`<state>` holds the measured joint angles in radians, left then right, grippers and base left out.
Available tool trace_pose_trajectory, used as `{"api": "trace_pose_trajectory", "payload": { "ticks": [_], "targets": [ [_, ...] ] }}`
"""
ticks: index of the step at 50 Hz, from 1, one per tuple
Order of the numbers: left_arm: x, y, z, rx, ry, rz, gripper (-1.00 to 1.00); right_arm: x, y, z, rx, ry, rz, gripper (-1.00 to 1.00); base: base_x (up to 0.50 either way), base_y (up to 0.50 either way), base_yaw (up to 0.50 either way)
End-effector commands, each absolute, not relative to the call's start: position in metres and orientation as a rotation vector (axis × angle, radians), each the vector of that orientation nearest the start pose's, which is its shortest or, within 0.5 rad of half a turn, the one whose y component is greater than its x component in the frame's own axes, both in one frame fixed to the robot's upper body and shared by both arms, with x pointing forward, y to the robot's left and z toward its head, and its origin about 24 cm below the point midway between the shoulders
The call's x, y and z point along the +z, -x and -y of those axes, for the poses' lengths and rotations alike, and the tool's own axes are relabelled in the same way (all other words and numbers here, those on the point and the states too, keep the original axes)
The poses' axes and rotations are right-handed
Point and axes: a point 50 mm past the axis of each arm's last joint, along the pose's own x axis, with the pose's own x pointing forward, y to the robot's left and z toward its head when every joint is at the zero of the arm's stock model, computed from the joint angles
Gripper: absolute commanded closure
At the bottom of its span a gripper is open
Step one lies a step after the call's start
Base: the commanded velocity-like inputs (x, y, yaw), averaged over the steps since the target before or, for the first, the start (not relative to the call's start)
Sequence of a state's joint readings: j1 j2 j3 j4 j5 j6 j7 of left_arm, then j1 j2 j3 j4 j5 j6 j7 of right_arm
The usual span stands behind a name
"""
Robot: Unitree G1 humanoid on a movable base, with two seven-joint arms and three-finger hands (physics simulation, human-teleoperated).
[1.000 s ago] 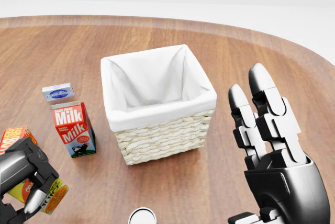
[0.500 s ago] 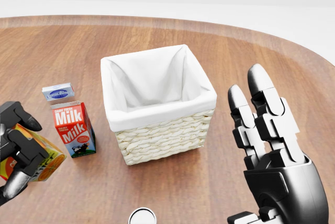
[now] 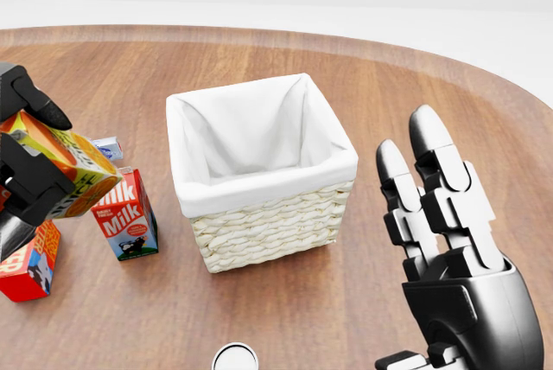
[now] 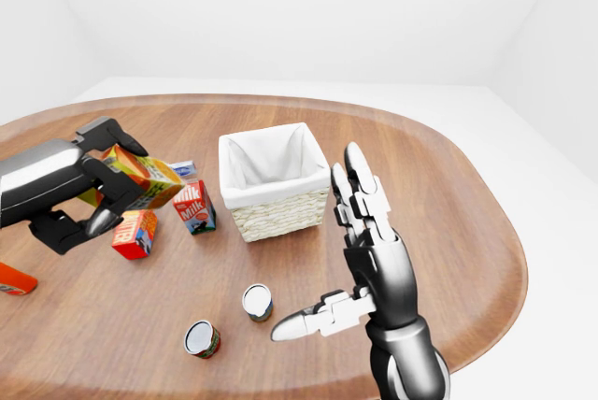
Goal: Pick up the orange juice, and put it in the basket.
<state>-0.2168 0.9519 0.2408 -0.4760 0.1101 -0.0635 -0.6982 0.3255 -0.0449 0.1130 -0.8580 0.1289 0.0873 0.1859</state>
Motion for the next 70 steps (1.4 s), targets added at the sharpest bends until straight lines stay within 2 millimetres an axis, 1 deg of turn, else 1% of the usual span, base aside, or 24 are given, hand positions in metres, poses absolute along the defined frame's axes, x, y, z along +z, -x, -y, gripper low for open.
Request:
{"api": "trace_pose_trajectory", "payload": {
  "ticks": [1, 7, 15, 21, 28, 31, 37, 42, 46, 55, 58, 62, 67, 70],
  "targets": [
    [0.283, -0.238, -0.204, -0.528, -1.337, 0.513, 1.00, 0.160, -0.166, 0.134, 0.261, -0.068, 0.453, -1.00, 0.00, 0.00, 0.00],
    [0.285, -0.246, -0.195, -0.545, -1.337, 0.532, 1.00, 0.158, -0.167, 0.134, 0.261, -0.066, 0.444, -1.00, 0.00, 0.00, 0.00],
    [0.285, -0.253, -0.190, -0.554, -1.333, 0.548, 1.00, 0.158, -0.167, 0.134, 0.263, -0.065, 0.443, -1.00, 0.00, 0.00, 0.00],
    [0.293, -0.259, -0.189, -0.544, -1.324, 0.563, 1.00, 0.161, -0.165, 0.135, 0.261, -0.066, 0.457, -1.00, 0.00, 0.00, 0.00],
    [0.304, -0.270, -0.187, -0.536, -1.319, 0.571, 1.00, 0.161, -0.166, 0.135, 0.260, -0.066, 0.460, -1.00, 0.00, 0.00, 0.00],
    [0.311, -0.273, -0.180, -0.542, -1.319, 0.594, 1.00, 0.161, -0.165, 0.134, 0.262, -0.066, 0.458, -1.00, 0.00, 0.00, 0.00],
    [0.316, -0.278, -0.170, -0.563, -1.319, 0.613, 1.00, 0.162, -0.165, 0.134, 0.266, -0.069, 0.460, -1.00, 0.00, 0.00, 0.00],
    [0.322, -0.288, -0.160, -0.576, -1.317, 0.632, 1.00, 0.162, -0.164, 0.134, 0.264, -0.069, 0.463, -1.00, 0.00, 0.00, 0.00],
    [0.329, -0.298, -0.148, -0.589, -1.308, 0.661, 1.00, 0.162, -0.165, 0.135, 0.264, -0.071, 0.460, -1.00, 0.00, 0.00, 0.00],
    [0.334, -0.309, -0.133, -0.599, -1.281, 0.699, 1.00, 0.161, -0.165, 0.135, 0.263, -0.072, 0.455, -1.00, 0.00, 0.00, 0.00],
    [0.335, -0.317, -0.129, -0.591, -1.256, 0.685, 1.00, 0.164, -0.164, 0.136, 0.262, -0.074, 0.470, -1.00, 0.00, 0.00, 0.00],
    [0.331, -0.329, -0.124, -0.583, -1.216, 0.656, 1.00, 0.162, -0.164, 0.135, 0.264, -0.072, 0.463, -1.00, 0.00, 0.00, 0.00],
    [0.328, -0.342, -0.123, -0.567, -1.186, 0.606, 1.00, 0.164, -0.164, 0.135, 0.264, -0.074, 0.470, -1.00, 0.00, 0.00, 0.00],
    [0.323, -0.357, -0.124, -0.534, -1.134, 0.551, 1.00, 0.163, -0.164, 0.134, 0.267, -0.074, 0.467, -1.00, 0.00, 0.00, 0.00]
  ]
}}
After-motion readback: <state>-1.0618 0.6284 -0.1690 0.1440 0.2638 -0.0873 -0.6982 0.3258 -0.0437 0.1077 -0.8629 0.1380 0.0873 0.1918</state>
